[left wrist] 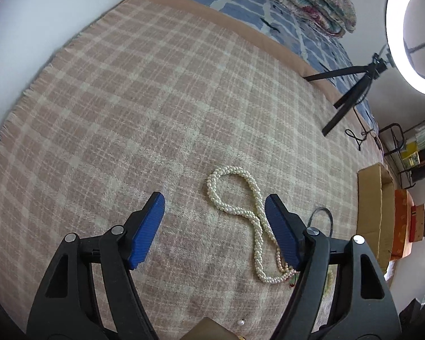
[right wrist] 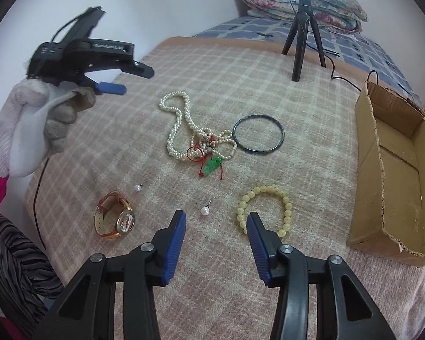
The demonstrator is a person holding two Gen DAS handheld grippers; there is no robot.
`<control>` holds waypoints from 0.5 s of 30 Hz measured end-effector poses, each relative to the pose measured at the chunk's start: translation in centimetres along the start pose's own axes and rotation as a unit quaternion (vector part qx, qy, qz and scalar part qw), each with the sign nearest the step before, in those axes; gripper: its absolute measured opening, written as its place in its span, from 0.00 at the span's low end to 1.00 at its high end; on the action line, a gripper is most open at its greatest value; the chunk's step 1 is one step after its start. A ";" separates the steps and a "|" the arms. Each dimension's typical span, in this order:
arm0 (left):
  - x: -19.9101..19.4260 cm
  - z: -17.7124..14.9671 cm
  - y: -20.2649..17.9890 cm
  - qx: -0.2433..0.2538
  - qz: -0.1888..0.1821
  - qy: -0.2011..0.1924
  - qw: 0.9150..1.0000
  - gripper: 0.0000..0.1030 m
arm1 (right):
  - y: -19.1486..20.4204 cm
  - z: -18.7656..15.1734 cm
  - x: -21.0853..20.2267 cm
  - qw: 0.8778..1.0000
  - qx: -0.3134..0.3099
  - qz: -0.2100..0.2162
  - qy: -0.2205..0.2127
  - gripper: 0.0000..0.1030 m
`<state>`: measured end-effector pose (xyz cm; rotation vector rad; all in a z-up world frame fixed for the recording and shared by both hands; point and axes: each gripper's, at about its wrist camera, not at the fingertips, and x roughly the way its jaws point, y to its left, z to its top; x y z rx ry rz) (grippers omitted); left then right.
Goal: Organize jewelry
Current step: 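Move left tool to the white pearl necklace while right tool approaches the yellow bead bracelet, then close left gripper on the pearl necklace while right gripper closes on the yellow bracelet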
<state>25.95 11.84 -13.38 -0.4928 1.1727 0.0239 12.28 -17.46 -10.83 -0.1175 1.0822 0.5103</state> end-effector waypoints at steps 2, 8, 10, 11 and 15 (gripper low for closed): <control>1.0 0.4 0.4 -0.011 0.003 0.008 1.000 0.61 | -0.1 0.1 0.0 1.000 0.003 0.001 0.000 0.45; 2.9 0.9 0.3 -0.014 0.002 0.018 1.000 0.56 | -0.5 0.2 0.4 1.000 0.003 -0.001 0.007 0.43; 3.6 0.9 0.1 -0.009 0.012 0.022 1.000 0.55 | -0.5 0.2 0.7 1.000 0.002 0.001 0.011 0.40; 3.9 0.9 0.2 -0.012 0.013 0.027 0.999 0.53 | -0.5 0.2 0.8 1.000 0.001 0.003 0.013 0.39; 4.7 1.0 0.5 -0.018 0.016 0.035 0.999 0.49 | -1.0 0.2 1.8 1.000 -0.001 0.003 0.027 0.34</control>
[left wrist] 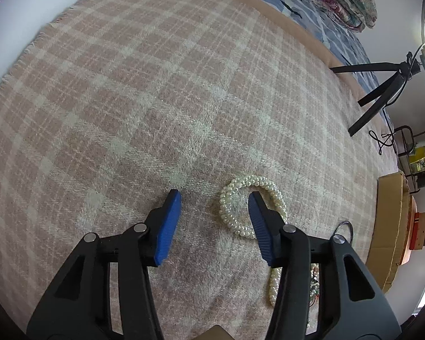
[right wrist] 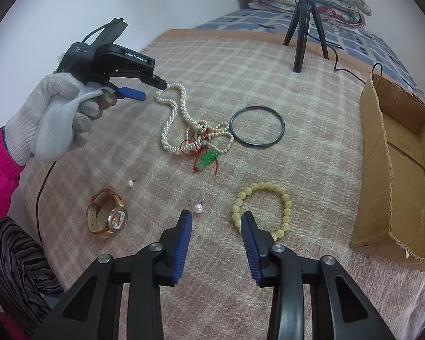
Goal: Organize jewelry
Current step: 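Close left gripper on the pearl necklace while right gripper closes on the yellow bracelet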
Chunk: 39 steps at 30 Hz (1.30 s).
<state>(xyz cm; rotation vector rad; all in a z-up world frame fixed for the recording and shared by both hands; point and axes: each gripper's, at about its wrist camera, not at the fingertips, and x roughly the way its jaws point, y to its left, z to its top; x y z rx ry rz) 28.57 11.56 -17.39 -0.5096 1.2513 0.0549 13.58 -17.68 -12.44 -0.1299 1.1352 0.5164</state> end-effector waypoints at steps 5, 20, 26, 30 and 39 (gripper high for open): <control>0.4 -0.1 -0.5 0.012 0.015 0.002 1.000 0.49 | -0.9 0.2 1.5 1.000 0.007 0.005 0.019 0.31; 2.0 -0.5 -4.1 0.107 0.102 -0.042 0.988 0.26 | 0.6 0.0 4.6 0.994 -0.062 -0.064 0.065 0.29; 1.6 0.2 -3.2 0.082 0.076 -0.045 0.993 0.07 | 1.1 -0.2 4.4 0.991 -0.080 -0.093 0.061 0.13; 0.6 0.6 -2.1 0.043 0.036 -0.041 0.998 0.06 | 0.9 -0.2 4.1 0.992 -0.073 -0.088 0.058 0.06; -4.1 0.3 -3.2 0.046 -0.023 -0.077 0.996 0.06 | -0.2 0.0 2.4 0.998 -0.030 -0.054 0.031 0.05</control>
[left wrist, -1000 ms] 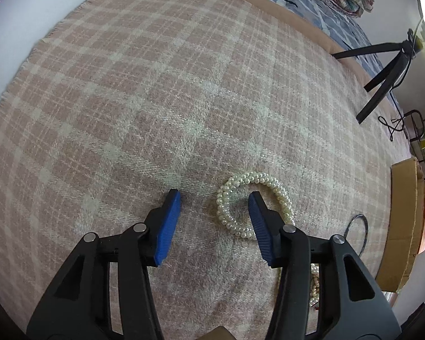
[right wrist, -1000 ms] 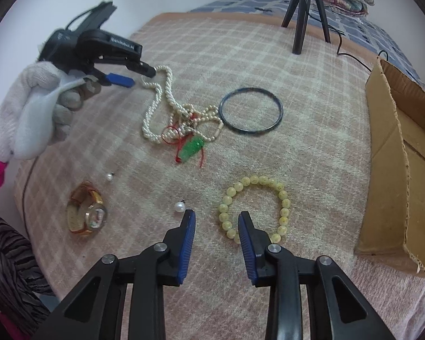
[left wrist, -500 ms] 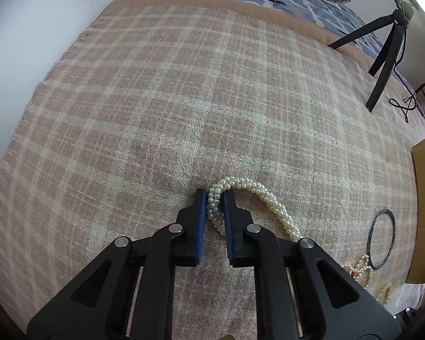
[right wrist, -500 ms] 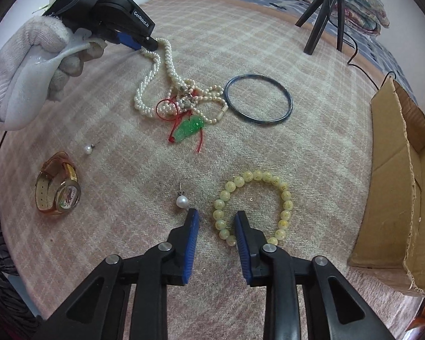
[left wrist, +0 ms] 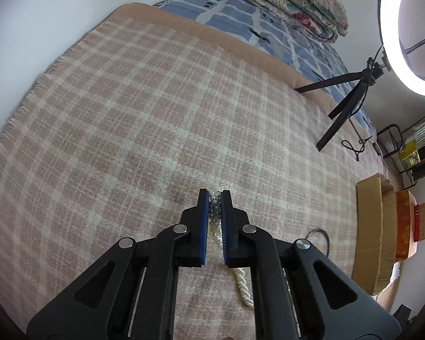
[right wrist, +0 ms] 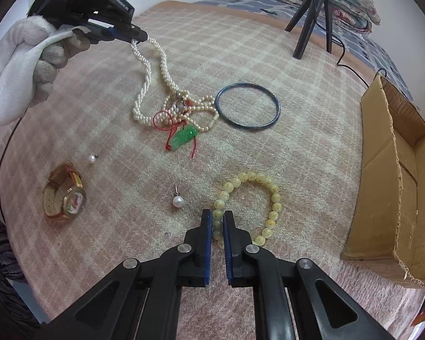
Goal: Organize jewelry
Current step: 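Close left gripper on the pearl necklace while right gripper closes on the yellow bracelet, then lift and carry the necklace and bracelet with both grippers into the cardboard box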
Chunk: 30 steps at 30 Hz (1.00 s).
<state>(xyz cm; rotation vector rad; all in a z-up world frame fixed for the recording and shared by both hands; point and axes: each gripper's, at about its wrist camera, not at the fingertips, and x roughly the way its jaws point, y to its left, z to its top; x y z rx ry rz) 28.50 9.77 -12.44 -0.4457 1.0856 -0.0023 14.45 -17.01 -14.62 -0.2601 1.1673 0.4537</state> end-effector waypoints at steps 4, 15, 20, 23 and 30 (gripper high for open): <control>-1.8 -0.2 -0.7 0.008 -0.017 -0.010 1.000 0.06 | -0.7 0.1 -1.0 0.999 0.027 0.019 -0.017 0.05; -7.5 -0.3 -1.6 0.010 -0.074 -0.046 0.996 0.06 | -2.7 0.1 -3.2 0.991 0.095 0.075 -0.059 0.05; -10.2 -0.3 -2.4 0.021 -0.089 -0.072 0.993 0.06 | -2.9 0.0 -4.3 0.988 0.104 0.081 -0.077 0.05; -11.3 -0.5 -2.8 0.025 -0.095 -0.080 0.992 0.06 | -3.0 0.1 -4.9 0.987 0.108 0.086 -0.086 0.05; -13.1 -0.8 -4.1 0.046 -0.105 -0.095 0.989 0.06 | -2.8 0.4 -7.2 0.983 0.106 0.088 -0.118 0.05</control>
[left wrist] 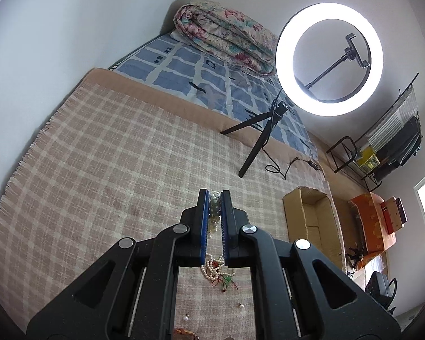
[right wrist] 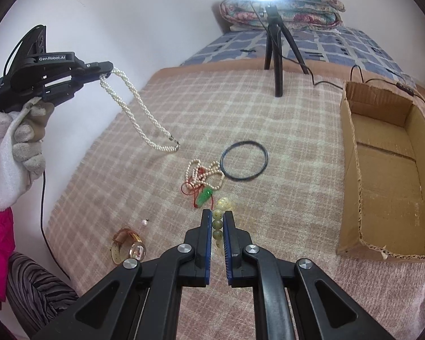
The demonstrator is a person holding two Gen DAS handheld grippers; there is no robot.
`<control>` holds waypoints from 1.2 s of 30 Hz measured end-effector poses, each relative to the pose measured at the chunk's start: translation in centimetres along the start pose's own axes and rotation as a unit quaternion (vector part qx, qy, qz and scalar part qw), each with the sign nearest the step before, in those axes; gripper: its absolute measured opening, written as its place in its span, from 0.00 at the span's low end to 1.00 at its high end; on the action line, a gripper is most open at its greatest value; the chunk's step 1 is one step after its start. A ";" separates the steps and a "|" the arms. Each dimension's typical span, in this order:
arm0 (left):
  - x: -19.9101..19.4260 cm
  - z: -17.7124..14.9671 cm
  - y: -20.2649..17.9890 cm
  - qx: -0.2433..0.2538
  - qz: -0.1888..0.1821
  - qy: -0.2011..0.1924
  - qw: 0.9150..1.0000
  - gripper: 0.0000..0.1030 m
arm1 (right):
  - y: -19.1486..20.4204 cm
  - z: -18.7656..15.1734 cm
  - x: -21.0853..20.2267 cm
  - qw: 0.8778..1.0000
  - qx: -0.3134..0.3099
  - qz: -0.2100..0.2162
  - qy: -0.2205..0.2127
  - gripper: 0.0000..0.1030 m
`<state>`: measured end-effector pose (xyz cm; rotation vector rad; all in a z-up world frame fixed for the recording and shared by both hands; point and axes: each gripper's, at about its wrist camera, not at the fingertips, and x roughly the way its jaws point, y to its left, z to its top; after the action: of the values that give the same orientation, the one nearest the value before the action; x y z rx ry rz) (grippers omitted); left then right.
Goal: Organize jewelry
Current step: 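Lift and carry the necklace and bracelet with both grippers into the cardboard box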
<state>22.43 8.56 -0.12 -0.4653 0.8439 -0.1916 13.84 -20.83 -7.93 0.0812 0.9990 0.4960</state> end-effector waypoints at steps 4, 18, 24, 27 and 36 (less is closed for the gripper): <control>-1.0 0.1 -1.1 0.008 -0.009 -0.011 1.000 0.06 | -0.1 0.6 -1.9 1.000 0.003 0.002 -0.027 0.05; -1.9 -0.4 -7.4 0.064 -0.042 -0.022 0.997 0.06 | -4.5 2.6 -8.7 0.989 0.039 -0.059 -0.128 0.05; -1.5 0.1 -12.2 0.090 -0.067 -0.024 0.993 0.06 | -7.7 2.1 -10.7 0.983 0.064 -0.100 -0.142 0.05; -1.0 0.3 -15.1 0.109 -0.078 -0.024 0.991 0.06 | -8.9 1.7 -11.3 0.980 0.075 -0.110 -0.146 0.05; 3.7 0.7 -23.5 0.152 -0.095 -0.009 0.984 0.06 | -11.3 0.9 -11.2 0.978 0.099 -0.121 -0.139 0.05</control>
<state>25.85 -13.25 8.84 -0.2597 0.7358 -0.4840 13.74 -35.59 -1.94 0.1987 0.7678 0.1555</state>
